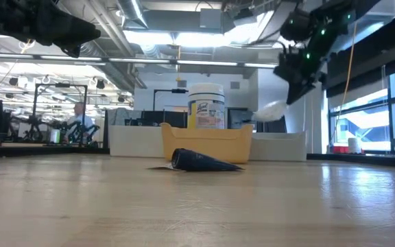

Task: Pick & Place Travel size toiletries
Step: Put the white cotton pack into the gray bin

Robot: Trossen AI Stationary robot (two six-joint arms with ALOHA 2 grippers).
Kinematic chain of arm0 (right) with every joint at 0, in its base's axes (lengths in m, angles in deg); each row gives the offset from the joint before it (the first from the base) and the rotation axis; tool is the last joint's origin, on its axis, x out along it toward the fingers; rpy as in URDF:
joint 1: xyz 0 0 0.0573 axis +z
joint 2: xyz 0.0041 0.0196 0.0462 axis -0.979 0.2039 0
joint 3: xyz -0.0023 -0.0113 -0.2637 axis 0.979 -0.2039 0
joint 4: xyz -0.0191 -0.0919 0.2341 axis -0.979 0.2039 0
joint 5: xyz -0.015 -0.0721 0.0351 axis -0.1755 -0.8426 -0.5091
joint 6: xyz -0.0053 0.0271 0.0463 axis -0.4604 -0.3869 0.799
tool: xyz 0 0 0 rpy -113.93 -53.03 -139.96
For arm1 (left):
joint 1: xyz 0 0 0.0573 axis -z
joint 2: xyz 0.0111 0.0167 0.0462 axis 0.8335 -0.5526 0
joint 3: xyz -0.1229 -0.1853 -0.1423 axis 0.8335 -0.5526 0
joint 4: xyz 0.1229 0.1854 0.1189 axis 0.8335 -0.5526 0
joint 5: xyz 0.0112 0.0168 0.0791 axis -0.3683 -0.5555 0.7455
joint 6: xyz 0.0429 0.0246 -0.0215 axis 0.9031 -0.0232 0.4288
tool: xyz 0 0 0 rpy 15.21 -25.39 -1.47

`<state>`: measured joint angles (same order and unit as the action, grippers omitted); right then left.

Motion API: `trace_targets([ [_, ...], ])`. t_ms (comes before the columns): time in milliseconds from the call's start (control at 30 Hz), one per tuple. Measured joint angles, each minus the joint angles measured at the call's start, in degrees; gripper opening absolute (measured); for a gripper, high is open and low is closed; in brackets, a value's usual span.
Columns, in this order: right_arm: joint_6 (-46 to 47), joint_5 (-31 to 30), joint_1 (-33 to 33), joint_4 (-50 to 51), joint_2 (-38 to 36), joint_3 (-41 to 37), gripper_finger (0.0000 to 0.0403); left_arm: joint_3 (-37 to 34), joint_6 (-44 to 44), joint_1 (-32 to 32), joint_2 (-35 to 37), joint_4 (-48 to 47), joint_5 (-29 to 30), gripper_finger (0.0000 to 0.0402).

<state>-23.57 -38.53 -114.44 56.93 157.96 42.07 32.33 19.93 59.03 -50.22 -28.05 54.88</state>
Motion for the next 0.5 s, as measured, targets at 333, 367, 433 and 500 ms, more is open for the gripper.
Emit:
trace_targets([
  [333, 3.2, -0.8, -3.2, -13.1, 6.5, -6.9, 0.0000, 0.0, 0.0, 0.0, 0.0, 0.0, 0.0, 0.0086],
  [367, 4.0, -0.8, -3.6, -13.0, 7.4, -7.0, 0.0000, 0.0, 0.0, 0.0, 0.0, 0.0, 0.0, 0.0086],
  [433, 5.3, -0.9, -4.5, -12.4, 9.0, -7.1, 0.0000, 0.0, 0.0, 0.0, 0.0, 0.0, 0.0, 0.0086],
  [500, 5.7, -1.4, -5.1, -10.9, 10.2, -7.1, 0.0000, 0.0, 0.0, 0.0, 0.0, 0.0, 0.0, 0.0086],
])
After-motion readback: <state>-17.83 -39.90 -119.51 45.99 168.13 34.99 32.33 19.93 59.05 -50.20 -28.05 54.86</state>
